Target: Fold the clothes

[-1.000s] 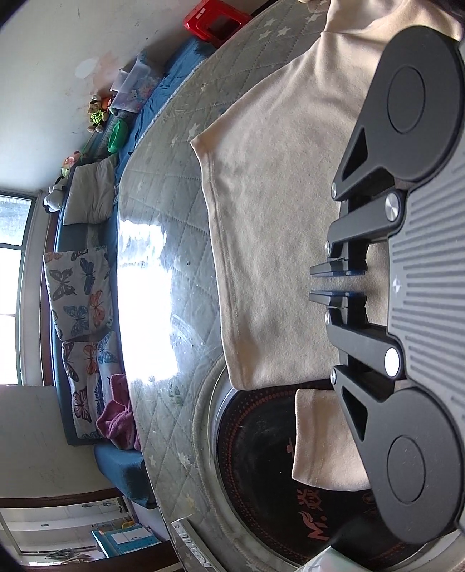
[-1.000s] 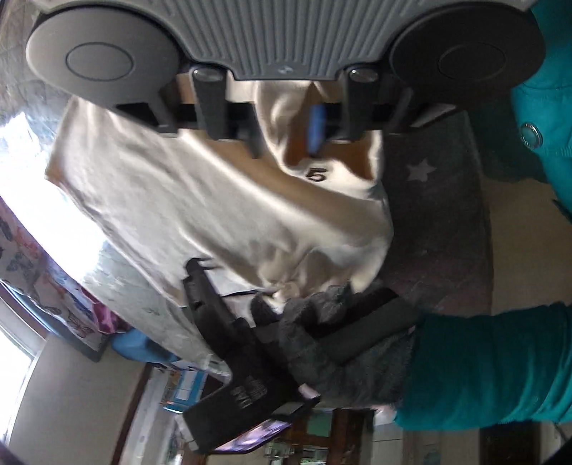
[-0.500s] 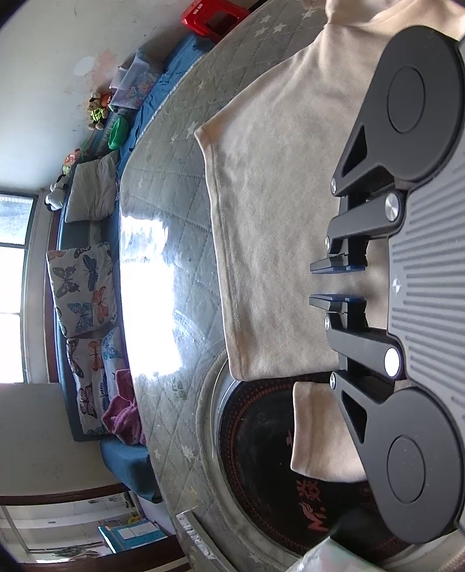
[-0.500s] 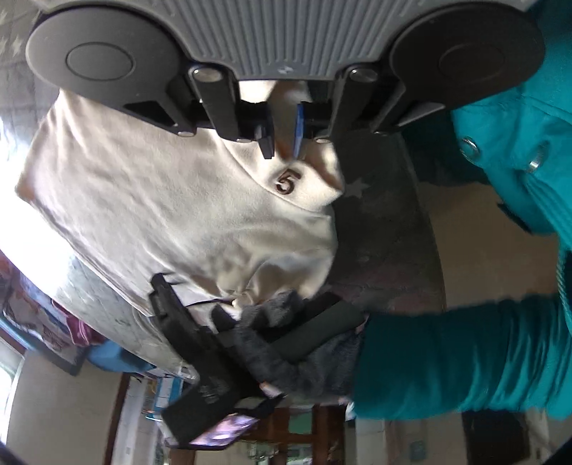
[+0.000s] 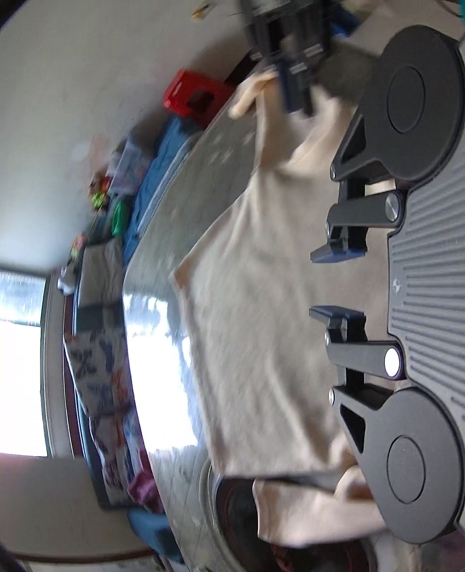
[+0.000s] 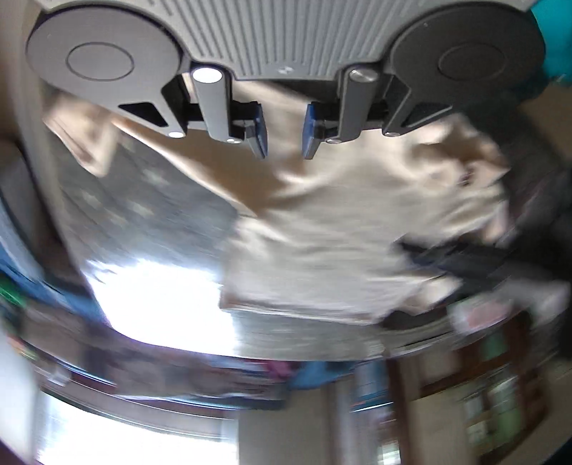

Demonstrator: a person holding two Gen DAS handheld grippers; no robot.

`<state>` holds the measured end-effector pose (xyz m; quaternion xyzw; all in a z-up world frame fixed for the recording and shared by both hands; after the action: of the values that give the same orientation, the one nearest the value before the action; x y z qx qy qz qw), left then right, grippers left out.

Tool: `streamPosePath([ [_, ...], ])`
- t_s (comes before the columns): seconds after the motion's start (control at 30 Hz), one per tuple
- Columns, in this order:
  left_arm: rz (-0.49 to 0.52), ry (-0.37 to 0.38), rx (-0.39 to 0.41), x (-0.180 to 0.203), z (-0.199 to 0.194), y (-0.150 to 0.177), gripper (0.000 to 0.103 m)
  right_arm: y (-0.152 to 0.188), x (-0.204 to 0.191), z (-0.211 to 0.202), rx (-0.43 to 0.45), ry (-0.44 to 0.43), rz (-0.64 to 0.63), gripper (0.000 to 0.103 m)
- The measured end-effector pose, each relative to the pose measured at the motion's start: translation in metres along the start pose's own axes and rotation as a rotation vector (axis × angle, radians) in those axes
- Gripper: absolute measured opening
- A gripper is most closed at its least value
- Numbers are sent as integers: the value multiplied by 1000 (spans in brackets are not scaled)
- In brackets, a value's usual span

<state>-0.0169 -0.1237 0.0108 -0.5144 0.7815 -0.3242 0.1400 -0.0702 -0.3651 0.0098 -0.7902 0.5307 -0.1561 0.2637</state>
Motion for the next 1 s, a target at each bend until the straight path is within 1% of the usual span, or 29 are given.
streamPosePath([
  [0.07, 44, 3, -11, 11, 2, 9, 29, 7, 15, 2, -3, 62, 62, 21],
  [0.13, 73, 5, -18, 17, 3, 17, 29, 14, 29, 2, -8, 105, 115, 22],
  [0.23, 80, 2, -14, 20, 2, 24, 30, 25, 47, -3, -1, 161, 181, 23],
  [0.27, 79, 3, -15, 20, 1, 25, 30, 28, 51, -4, 2, 191, 193, 24],
  [0.37, 74, 3, -16, 17, 0, 27, 30, 43, 62, -14, 21, 317, 223, 24],
  [0.47, 66, 2, -14, 15, -2, 28, 30, 53, 69, -20, 36, 394, 253, 24],
  [0.57, 54, 2, -13, 14, -3, 30, 30, 62, 80, -25, 45, 447, 301, 30],
  [0.73, 34, 2, -13, 12, -6, 31, 30, 59, 87, -34, 96, 473, 318, 30],
  [0.87, 27, -5, -14, 11, -8, 32, 30, 46, 84, -40, 143, 561, 259, 30],
  [0.9, 24, -4, -13, 10, -8, 33, 31, 41, 84, -40, 151, 534, 259, 30],
  [0.93, 25, -3, -13, 10, -8, 33, 31, 38, 86, -38, 149, 489, 266, 30],
  [1.0, 22, -4, -16, 9, -8, 33, 31, 33, 92, -29, 123, 431, 280, 30],
])
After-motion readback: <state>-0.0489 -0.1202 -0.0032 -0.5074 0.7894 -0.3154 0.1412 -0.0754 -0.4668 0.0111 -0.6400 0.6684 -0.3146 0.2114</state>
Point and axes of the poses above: each gripper's, at about its wrist camera, not at the fingertips, and z roughly the way its jaws point, x to its right, y to its underside, the point moved 3 cm from there along z, roughly the way its jaws point, and after that the axes turned 7 degrees about -x, right-handed, at the moved point
